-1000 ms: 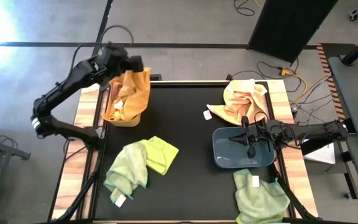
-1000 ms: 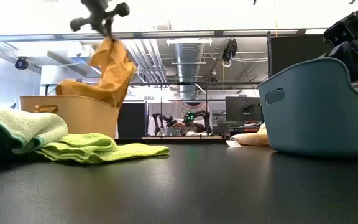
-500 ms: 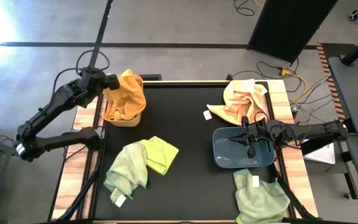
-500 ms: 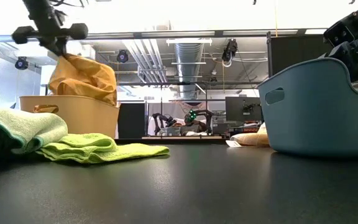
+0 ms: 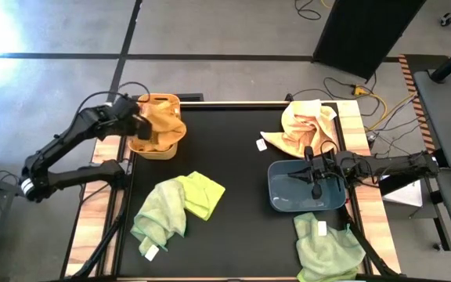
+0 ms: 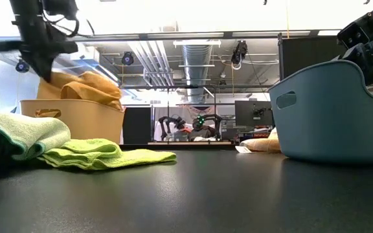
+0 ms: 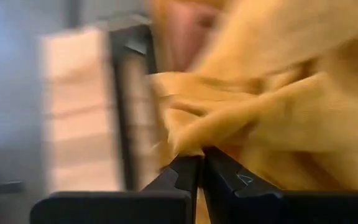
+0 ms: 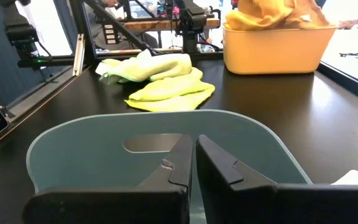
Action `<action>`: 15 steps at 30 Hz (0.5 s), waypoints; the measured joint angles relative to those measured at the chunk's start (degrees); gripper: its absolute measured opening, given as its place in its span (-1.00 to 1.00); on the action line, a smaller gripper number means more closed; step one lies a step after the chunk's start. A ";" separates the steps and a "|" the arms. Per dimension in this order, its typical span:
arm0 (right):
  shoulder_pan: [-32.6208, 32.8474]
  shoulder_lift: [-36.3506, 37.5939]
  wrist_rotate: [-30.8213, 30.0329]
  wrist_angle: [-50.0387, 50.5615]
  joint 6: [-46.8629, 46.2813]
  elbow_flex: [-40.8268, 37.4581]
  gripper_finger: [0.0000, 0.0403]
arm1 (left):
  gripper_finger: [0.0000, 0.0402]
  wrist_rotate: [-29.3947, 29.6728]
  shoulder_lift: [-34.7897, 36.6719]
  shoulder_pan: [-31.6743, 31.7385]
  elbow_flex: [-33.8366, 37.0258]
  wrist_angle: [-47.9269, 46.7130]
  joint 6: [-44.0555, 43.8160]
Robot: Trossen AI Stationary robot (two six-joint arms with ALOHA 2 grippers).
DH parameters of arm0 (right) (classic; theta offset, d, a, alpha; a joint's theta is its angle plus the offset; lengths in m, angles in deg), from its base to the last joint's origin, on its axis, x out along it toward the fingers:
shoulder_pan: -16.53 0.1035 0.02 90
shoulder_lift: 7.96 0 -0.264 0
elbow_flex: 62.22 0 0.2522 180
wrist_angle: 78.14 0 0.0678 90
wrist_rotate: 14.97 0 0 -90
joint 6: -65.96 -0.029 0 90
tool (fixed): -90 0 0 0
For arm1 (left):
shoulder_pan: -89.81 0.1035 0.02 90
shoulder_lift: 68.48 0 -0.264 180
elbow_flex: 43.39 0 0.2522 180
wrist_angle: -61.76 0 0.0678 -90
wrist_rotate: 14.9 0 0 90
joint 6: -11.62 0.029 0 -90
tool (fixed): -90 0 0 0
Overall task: Sort towels by color in basket
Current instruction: Put the yellow microfiber cloth into the yellow bin
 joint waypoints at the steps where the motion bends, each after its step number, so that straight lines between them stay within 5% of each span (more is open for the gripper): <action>1: 0.01 -0.01 0.02 0.00 0.00 0.00 -0.94 | -1.00 -3.76 -0.38 -0.02 0.65 1.26 0.58; 8: 0.02 0.00 0.02 -0.56 6.62 0.00 -0.94 | -1.00 -28.18 -0.72 -0.06 9.92 23.50 0.29; 15: 0.00 -0.01 0.03 -0.63 9.09 -0.02 -0.94 | -1.00 -24.21 -0.75 1.05 20.70 46.80 -5.79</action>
